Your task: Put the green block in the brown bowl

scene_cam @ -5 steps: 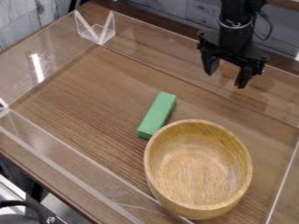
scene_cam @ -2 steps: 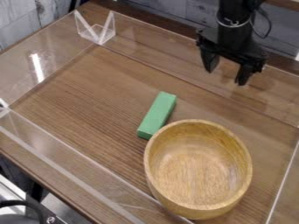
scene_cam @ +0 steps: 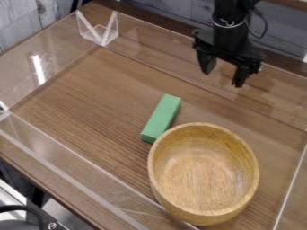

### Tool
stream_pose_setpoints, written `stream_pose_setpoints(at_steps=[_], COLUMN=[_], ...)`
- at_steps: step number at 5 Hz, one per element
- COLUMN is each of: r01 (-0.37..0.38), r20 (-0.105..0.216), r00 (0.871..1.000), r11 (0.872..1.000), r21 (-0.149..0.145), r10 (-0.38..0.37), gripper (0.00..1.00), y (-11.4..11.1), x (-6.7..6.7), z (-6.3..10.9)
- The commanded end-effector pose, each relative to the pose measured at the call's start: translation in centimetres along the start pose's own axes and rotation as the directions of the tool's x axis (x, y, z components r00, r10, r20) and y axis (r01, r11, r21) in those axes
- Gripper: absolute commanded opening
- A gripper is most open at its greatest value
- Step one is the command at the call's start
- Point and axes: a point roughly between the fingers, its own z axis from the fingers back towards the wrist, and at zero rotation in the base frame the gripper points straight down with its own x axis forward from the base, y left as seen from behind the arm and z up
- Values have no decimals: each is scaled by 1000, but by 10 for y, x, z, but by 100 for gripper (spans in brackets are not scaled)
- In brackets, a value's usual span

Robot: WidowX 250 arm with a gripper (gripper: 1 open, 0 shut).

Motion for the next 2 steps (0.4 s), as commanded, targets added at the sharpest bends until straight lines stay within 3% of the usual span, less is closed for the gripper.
stream_pose_setpoints(at_steps=[1, 2], r01=[-20, -31], r20=[81, 75], r00=[997, 997], r11=[1000, 1000], r21=[1, 2], r10=[19, 30], gripper=[100, 100], y=[9, 15], x=[11, 9], z=[27, 26])
